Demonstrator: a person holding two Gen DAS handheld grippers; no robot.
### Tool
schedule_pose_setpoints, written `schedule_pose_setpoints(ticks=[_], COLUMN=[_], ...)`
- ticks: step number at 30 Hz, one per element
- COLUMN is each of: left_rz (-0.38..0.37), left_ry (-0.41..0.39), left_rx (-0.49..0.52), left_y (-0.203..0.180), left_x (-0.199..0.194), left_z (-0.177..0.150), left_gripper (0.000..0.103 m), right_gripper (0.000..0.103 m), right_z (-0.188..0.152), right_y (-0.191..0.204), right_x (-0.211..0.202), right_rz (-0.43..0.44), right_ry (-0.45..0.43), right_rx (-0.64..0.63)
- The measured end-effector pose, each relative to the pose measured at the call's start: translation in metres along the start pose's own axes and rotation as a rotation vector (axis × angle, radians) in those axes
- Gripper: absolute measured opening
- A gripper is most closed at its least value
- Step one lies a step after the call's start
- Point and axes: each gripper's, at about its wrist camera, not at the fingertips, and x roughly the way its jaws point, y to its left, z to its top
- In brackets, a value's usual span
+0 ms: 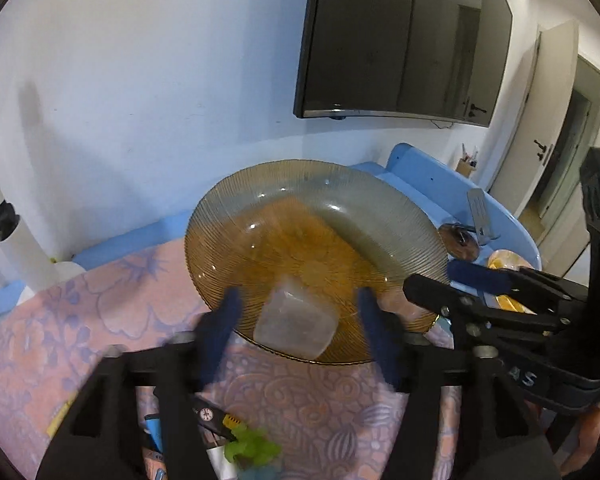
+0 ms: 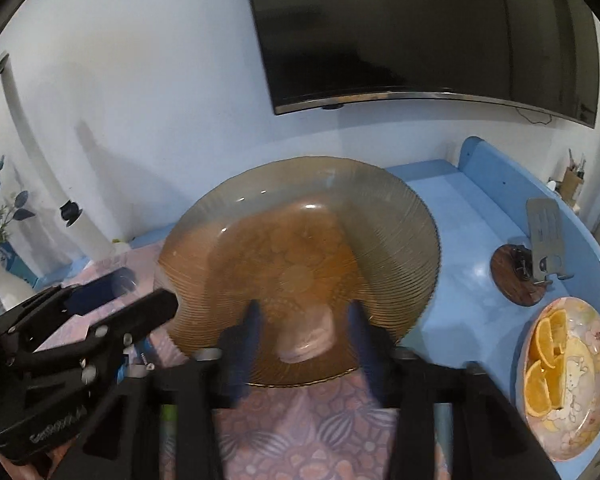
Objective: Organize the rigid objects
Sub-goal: 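Carry the cup and soap into the brown bowl and open both grippers, then grasp the red lighter with the left gripper while the right grasps the pink box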
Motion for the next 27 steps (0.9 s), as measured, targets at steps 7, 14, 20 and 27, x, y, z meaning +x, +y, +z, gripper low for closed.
schedule_pose_setpoints(ticks=[7,14,20,27], left_rz=[-0.012,0.056,0.219,0.296], left_ry=[-0.119,-0.219,-0.224,-0.118], left_rx=[-0.011,-0.054,-0.139,-0.236], left_y=[0.008,0.015,0.033,0.059], left_x=[-0.063,-0.157,-0.212,-0.220], left_z=[-0.007,-0.042,-0.096,-0.168], left_gripper=[0.078,0.078,0.080,0.080], right_gripper=[0.059,0.061,0.094,0.094], right_z=[-0.016,-0.041,-0.075,-0.130], right_y=[0.002,0.049,0.088,0.115], right_x=[-0.045,-0.095,-0.131,-0.129], right_rz=[0.016,0.169,0.173,0.190], right_ry=[-0.077,-0.104,-0.139,-0.039], right_rx=[-0.028,-0.127,-0.131,-0.111])
